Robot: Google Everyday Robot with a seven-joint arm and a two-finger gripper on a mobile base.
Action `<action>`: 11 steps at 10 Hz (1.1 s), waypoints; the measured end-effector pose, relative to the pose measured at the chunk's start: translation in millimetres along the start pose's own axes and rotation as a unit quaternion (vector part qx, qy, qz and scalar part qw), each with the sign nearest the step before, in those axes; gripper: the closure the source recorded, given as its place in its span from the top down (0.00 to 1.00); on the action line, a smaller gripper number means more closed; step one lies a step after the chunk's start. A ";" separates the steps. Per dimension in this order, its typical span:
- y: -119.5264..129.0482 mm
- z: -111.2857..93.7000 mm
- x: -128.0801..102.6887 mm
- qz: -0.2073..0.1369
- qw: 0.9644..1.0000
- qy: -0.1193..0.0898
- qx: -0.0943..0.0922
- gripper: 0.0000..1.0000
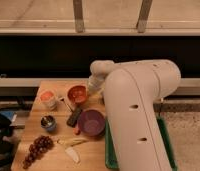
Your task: Stack bowls on top of each other
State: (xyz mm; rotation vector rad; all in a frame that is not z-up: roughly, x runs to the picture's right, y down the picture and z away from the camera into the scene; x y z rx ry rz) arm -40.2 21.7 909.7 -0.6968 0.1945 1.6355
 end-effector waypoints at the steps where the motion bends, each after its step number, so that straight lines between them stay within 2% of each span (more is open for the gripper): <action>1: 3.8 -12.8 1.7 -0.015 1.000 -0.002 0.003 0.00; 4: 28.2 -62.3 9.0 -0.075 0.997 -0.007 -0.003 0.00; 6: 33.3 -85.8 24.7 -0.125 0.992 0.004 -0.009 0.00; 8: 21.6 -100.1 52.3 -0.163 0.986 0.034 -0.014 0.00; 10: 3.5 -108.4 76.2 -0.171 0.984 0.056 -0.013 0.00; 11: -9.6 -113.9 90.8 -0.166 0.984 0.067 -0.010 0.00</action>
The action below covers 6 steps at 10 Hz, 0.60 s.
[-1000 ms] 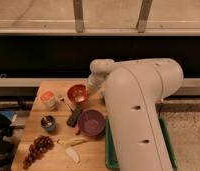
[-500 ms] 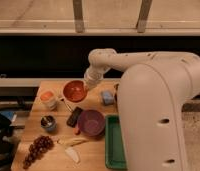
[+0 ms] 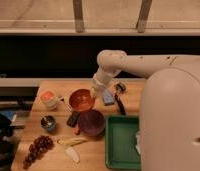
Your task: Stack bowls on top of each other
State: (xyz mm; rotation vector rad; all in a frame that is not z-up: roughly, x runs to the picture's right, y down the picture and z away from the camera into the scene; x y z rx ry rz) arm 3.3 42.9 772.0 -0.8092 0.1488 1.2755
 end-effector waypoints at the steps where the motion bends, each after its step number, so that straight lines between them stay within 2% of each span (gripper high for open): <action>1: -5.1 -1.5 5.6 0.004 1.000 0.002 0.001 0.00; 6: -1.3 -0.2 3.9 0.002 1.000 0.002 0.000 0.00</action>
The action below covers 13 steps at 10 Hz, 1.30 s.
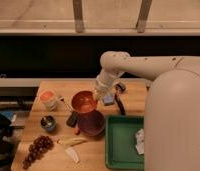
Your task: Stack bowls on top of each other
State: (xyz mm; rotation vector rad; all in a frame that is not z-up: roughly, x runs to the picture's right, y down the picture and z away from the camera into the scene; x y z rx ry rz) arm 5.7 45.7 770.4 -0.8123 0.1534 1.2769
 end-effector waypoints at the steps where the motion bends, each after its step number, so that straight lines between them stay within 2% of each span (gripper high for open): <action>1: 1.2 1.4 -0.2 -0.001 1.000 0.001 -0.001 0.00; 3: -1.2 9.7 8.0 0.008 1.000 0.007 -0.011 0.00; 6: -8.1 45.0 39.1 0.034 0.998 0.018 -0.044 0.00; 7: -9.7 54.2 49.6 0.044 0.997 0.026 -0.052 0.04; 10: -19.5 64.8 67.8 0.071 0.995 0.036 -0.062 0.31; 13: -23.4 63.2 74.9 0.081 0.994 0.035 -0.064 0.62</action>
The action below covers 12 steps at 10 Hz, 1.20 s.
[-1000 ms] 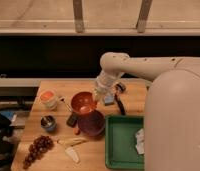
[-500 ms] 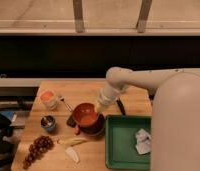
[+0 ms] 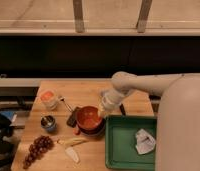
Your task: Stack bowls on top of each other
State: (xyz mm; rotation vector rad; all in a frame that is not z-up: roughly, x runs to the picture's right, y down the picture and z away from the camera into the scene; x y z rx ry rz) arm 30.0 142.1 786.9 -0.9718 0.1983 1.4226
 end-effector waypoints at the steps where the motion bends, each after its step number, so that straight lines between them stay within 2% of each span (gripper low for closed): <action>1: 1.5 0.2 -1.2 -0.001 1.000 0.000 0.000 0.65; 4: 0.3 -3.9 -4.5 -0.003 1.000 0.000 0.005 0.65; 7: 2.9 -14.2 -13.8 -0.009 1.000 -0.006 0.023 0.65; 9: 3.3 -36.8 -21.8 -0.010 0.999 -0.024 0.044 0.65; 11: 3.3 -72.2 -29.2 -0.002 0.996 -0.059 0.070 0.65; 12: 1.3 -80.4 -30.3 0.003 0.995 -0.069 0.075 0.65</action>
